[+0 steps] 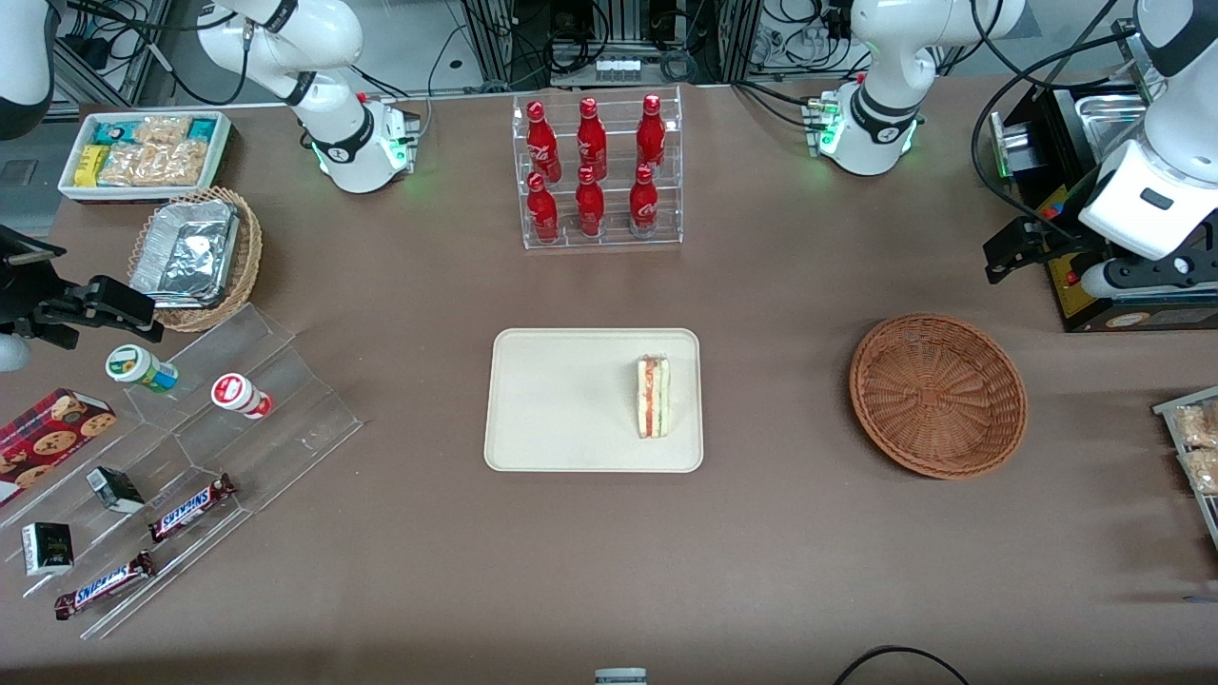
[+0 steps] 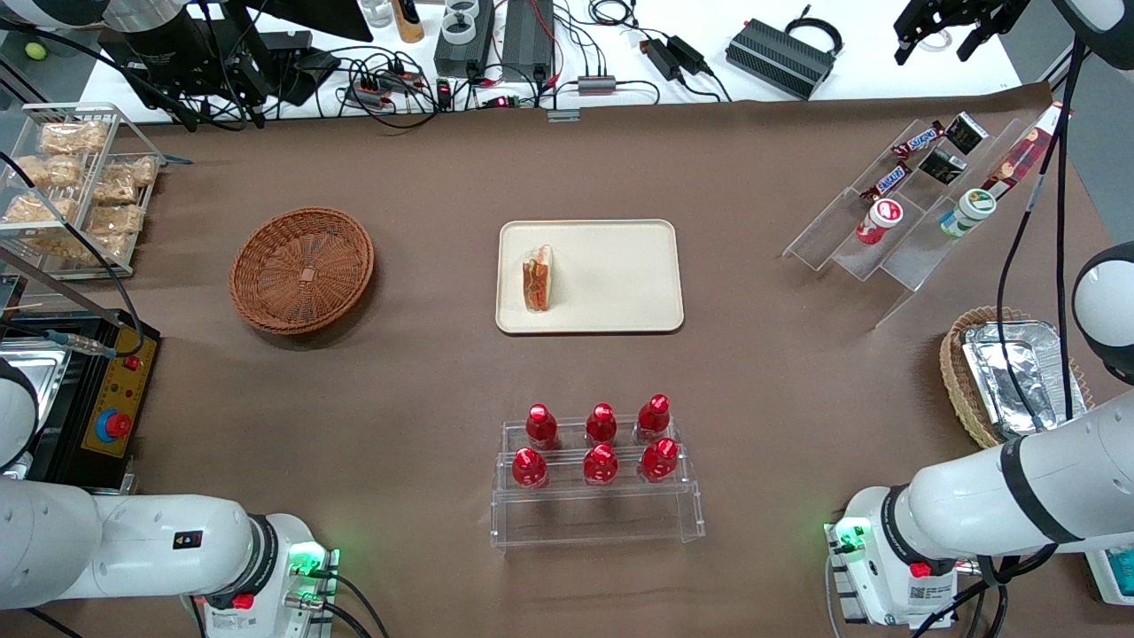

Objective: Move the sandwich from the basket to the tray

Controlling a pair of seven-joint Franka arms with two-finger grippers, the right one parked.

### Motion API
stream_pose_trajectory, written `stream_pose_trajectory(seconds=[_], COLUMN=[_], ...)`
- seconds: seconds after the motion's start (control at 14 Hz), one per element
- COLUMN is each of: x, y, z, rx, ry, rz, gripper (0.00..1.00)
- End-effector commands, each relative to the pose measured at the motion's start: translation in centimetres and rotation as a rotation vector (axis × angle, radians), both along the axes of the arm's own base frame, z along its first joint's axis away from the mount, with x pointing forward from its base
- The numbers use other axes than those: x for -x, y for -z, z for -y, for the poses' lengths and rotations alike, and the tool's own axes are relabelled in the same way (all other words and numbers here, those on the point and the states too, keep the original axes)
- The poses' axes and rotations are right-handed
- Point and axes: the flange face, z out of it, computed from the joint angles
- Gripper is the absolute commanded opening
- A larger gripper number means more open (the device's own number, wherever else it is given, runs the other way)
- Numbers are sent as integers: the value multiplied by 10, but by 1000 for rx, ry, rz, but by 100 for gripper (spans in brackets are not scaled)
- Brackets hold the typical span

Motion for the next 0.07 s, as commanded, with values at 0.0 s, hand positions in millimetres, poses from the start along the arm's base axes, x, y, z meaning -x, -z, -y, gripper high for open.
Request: stream_pose_trajectory(seconds=[0.0], x=[-3], y=[-8], z=[3], rx=[-10], ry=[-54], rz=[11], gripper=[100])
